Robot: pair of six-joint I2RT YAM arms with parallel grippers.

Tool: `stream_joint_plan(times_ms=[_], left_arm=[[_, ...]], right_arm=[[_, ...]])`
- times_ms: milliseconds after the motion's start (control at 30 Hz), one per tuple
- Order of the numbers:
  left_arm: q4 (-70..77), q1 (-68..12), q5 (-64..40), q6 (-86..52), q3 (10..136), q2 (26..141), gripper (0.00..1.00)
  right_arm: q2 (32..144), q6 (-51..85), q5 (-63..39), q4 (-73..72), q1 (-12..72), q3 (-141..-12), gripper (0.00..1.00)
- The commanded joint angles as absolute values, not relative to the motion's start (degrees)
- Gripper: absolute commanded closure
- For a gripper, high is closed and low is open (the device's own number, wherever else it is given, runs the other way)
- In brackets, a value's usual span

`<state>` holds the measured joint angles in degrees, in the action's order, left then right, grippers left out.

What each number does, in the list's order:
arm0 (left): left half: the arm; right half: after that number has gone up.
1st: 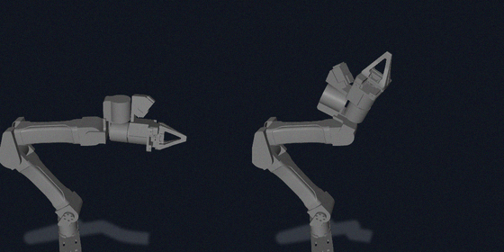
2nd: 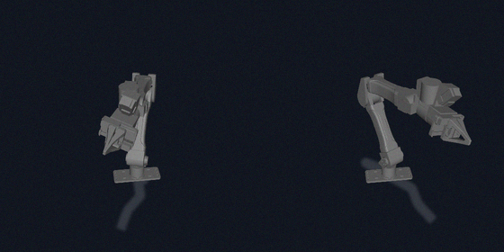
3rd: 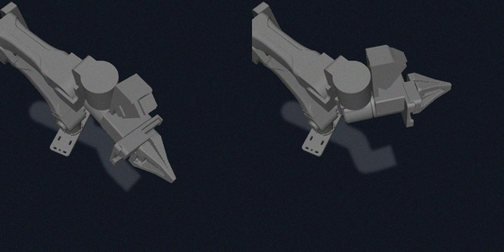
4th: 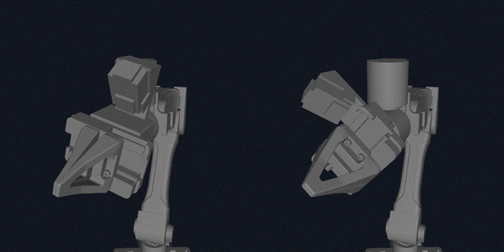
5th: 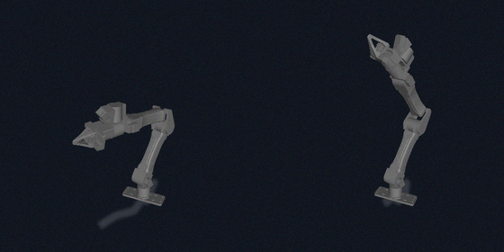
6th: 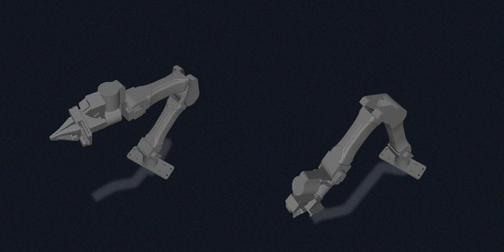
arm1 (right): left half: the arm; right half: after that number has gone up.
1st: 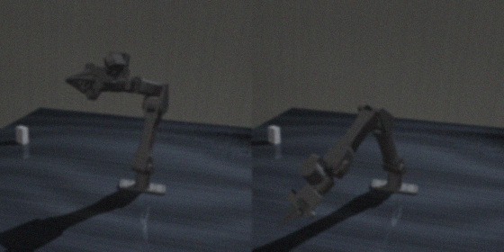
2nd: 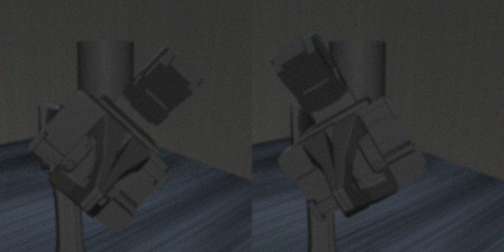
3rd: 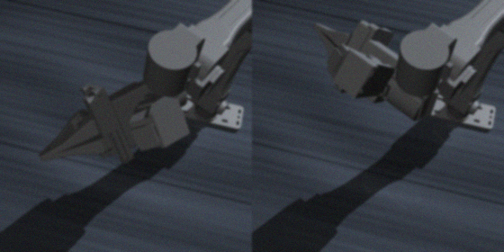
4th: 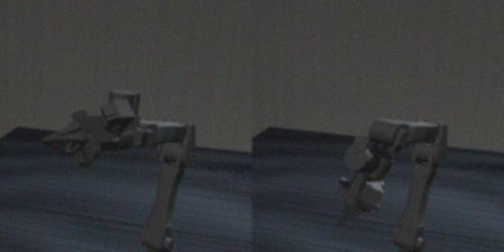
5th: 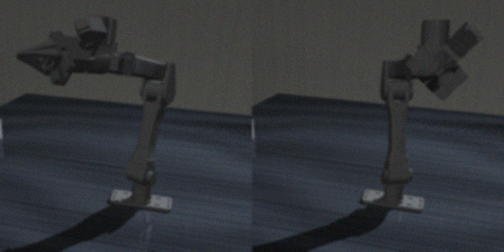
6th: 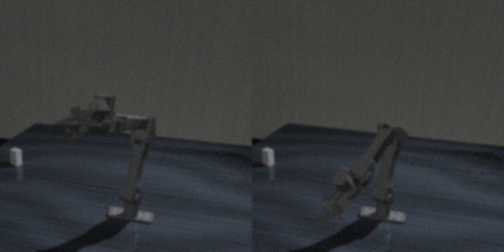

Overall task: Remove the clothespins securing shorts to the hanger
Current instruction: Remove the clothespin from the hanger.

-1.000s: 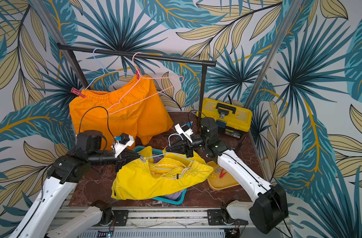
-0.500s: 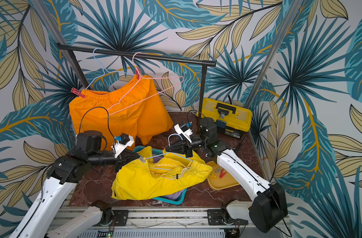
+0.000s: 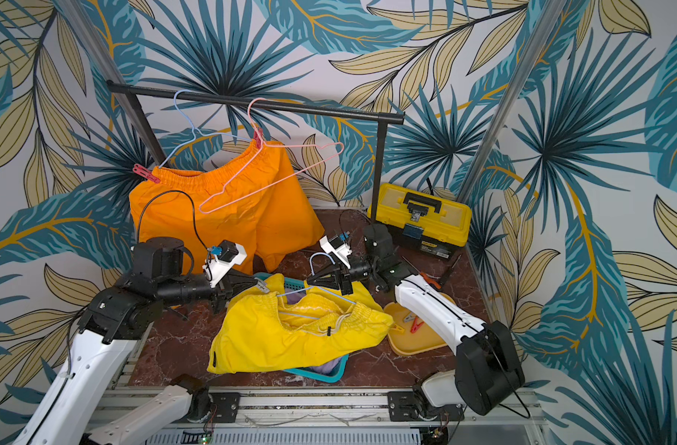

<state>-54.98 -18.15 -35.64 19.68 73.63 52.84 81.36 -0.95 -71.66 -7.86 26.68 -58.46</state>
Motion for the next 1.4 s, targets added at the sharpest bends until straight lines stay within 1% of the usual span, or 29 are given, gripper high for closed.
stream_joint_plan(times_ms=[0,167,333,400,500,633,667,700,733,867,933,1100,1133,1200,1367], left_arm=[[-54.3,-17.7,-32.5,19.0,76.1,52.6,1.00],[-54.2,-17.8,-33.0,16.9,77.1,51.0,1.00],[-53.1,-17.8,-30.7,16.0,74.6,49.0,1.00],[-52.7,-17.7,-30.7,15.6,74.0,48.4,1.00],[-52.4,-17.8,-30.9,15.3,73.4,47.7,1.00],[-52.1,-17.8,-30.8,15.2,72.7,47.2,1.00],[-52.0,-17.8,-30.8,15.2,72.5,47.2,1.00],[-51.9,-17.8,-30.9,15.1,72.3,47.2,1.00],[-51.6,-17.8,-30.9,14.9,72.2,47.1,1.00],[-50.5,-17.8,-31.0,14.7,71.2,46.8,1.00],[-50.4,-17.8,-30.8,14.7,71.0,46.7,1.00],[-50.1,-17.8,-31.6,14.6,70.7,46.8,1.00],[-50.1,-17.8,-31.5,14.6,70.6,46.8,1.00],[-50.1,-17.8,-31.3,14.7,70.6,46.5,1.00],[-50.1,-17.8,-32.2,14.4,70.5,46.4,1.00]], right_arm=[[82.1,0.0,-68.9,-11.4,28.3,-57.4,1.00],[86.2,0.5,-61.8,-13.2,32.8,-57.3,1.00],[91.7,6.0,-54.4,-24.4,36.7,-55.1,1.00],[93.6,5.5,-51.0,-23.8,38.0,-56.1,1.00],[96.6,4.6,-47.0,-18.2,39.2,-58.6,1.00],[97.8,4.8,-41.9,-17.4,39.5,-56.7,1.00],[97.5,4.5,-39.4,-16.0,39.5,-56.5,1.00],[97.2,4.5,-37.6,-14.7,39.5,-56.6,0.92],[96.7,4.1,-36.4,-13.1,39.5,-56.6,0.81],[94.1,4.0,-32.7,-9.8,39.5,-55.9,0.54],[93.1,4.4,-31.0,-8.8,39.4,-55.6,0.46],[90.1,4.3,-29.2,-6.4,39.4,-54.8,0.31],[89.1,4.4,-29.1,-6.0,39.4,-54.4,0.26],[86.6,4.9,-27.8,-4.6,39.4,-54.1,0.01],[78.0,6.0,-18.1,2.9,39.4,-53.4,0.01]])
